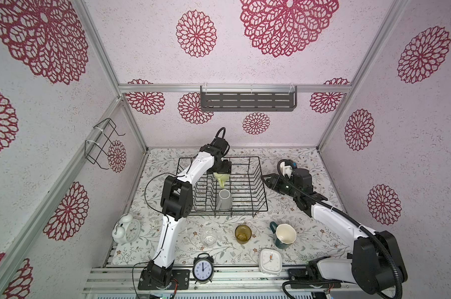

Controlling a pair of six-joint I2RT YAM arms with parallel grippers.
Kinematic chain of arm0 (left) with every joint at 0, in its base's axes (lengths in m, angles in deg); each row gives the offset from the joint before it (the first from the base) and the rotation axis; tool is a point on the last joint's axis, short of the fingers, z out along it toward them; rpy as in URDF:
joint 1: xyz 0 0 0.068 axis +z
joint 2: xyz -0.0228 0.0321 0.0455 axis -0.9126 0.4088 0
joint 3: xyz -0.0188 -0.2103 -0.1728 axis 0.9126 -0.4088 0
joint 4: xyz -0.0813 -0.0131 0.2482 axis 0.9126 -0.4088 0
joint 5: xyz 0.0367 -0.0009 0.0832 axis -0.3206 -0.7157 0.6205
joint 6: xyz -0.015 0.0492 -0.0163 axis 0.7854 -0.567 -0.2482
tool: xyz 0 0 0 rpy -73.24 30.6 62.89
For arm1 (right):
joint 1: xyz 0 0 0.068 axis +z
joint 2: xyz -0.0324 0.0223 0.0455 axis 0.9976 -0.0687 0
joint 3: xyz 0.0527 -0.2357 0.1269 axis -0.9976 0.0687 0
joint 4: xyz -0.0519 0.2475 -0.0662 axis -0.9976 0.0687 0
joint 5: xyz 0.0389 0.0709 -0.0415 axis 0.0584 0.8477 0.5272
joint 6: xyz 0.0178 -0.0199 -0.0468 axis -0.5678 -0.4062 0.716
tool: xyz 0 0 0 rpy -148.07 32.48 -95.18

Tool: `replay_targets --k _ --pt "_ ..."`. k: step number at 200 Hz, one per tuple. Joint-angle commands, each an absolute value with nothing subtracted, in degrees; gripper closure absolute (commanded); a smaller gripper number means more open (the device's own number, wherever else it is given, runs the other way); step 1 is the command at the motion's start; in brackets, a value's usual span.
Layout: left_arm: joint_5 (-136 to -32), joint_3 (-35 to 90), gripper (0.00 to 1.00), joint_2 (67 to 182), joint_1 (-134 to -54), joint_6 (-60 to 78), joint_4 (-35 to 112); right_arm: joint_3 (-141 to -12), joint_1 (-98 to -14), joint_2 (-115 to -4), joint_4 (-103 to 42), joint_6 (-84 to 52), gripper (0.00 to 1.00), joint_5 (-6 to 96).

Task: Load cups into a dish rack
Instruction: Place the cup upside down at the dish rack, then pick up the cup from the bottom-center of the table.

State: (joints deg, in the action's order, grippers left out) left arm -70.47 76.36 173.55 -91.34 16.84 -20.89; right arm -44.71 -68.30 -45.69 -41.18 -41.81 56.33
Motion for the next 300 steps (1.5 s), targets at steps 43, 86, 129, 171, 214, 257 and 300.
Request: replay_targets --k 43,86,129,171,214,257,300 --pt "-68.21 78.78 0.03 173.1 -91.83 14.64 -16.15 -46.89 -68.63 -44.32 -40.6 -40.24 0.49 55.66" --pt "-66.96 78.54 0.04 171.93 -91.94 14.28 -15.62 -46.71 -68.66 -44.41 -40.23 -40.06 0.48 55.51" --pt "-63.87 73.32 0.06 167.29 -92.89 13.66 -13.74 -46.54 -68.66 -44.85 -40.09 -40.07 0.48 55.77" --pt "-63.81 69.25 0.06 162.43 -93.72 14.06 -13.1 -46.61 -68.61 -44.76 -39.82 -39.67 0.48 56.31" --pt "-64.45 62.22 0.05 152.88 -95.04 15.47 -10.7 -49.53 -68.28 -45.43 -34.2 -35.31 0.49 60.17" --pt "-66.92 43.53 0.05 135.89 -95.39 20.01 -2.46 -54.29 -61.72 -44.88 -22.98 -25.66 0.49 54.66" --pt "-65.13 29.19 0.04 119.96 -95.09 22.79 -4.39 -55.41 -51.11 -43.31 -21.37 -22.9 0.49 50.59"
